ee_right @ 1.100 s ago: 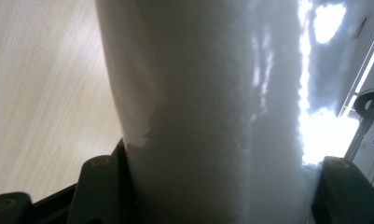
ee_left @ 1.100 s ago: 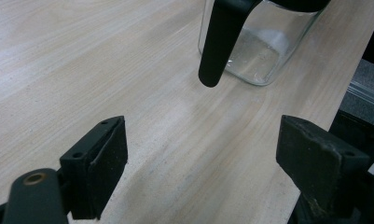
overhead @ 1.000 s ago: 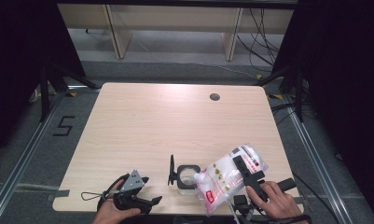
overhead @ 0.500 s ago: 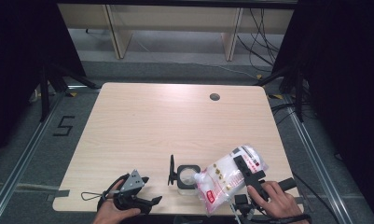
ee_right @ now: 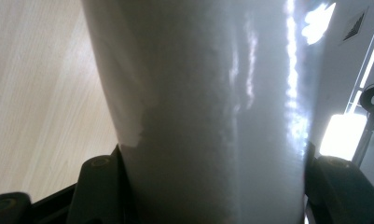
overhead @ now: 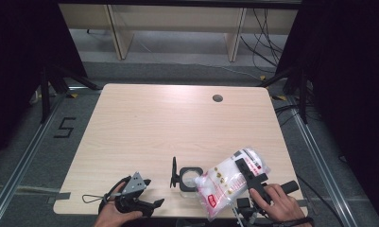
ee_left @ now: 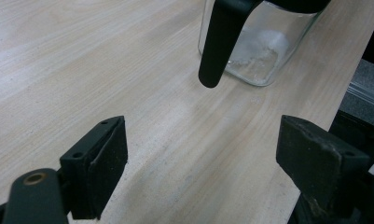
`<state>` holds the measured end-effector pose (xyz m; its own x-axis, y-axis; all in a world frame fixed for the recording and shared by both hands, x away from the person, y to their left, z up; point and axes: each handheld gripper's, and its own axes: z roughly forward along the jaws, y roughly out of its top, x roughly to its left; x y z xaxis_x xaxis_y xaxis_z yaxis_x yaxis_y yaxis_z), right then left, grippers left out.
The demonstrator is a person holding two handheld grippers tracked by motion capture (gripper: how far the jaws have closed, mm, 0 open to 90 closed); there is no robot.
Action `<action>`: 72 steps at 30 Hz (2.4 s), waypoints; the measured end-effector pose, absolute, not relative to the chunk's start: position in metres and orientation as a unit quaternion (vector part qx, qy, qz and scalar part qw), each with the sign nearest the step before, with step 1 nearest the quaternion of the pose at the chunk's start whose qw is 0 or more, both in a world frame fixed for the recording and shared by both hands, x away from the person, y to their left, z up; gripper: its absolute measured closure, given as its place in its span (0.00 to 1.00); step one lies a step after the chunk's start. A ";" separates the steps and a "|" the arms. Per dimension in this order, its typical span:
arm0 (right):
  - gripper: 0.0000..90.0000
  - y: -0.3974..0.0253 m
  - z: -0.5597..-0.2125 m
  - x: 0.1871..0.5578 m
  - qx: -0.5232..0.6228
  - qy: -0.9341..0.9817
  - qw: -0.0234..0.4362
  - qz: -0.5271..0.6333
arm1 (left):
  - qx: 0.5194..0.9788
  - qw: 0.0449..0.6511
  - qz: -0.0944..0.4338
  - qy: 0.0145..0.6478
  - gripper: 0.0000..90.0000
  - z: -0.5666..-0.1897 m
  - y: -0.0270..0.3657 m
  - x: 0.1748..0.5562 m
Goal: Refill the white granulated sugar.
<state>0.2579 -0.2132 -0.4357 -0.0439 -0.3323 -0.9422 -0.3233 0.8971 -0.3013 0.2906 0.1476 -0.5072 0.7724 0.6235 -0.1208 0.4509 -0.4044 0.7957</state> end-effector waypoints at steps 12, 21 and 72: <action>0.48 -0.215 -0.440 0.257 -0.199 0.740 0.643 0.006 | 0.837 0.433 0.103 0.319 0.18 -0.506 0.149 0.291; 0.48 -0.218 -0.442 0.261 -0.205 0.737 0.643 0.019 | 0.833 0.439 0.098 0.323 0.18 -0.507 0.148 0.291; 0.48 -0.221 -0.448 0.262 -0.200 0.736 0.646 0.022 | 0.831 0.442 0.098 0.322 0.18 -0.507 0.147 0.290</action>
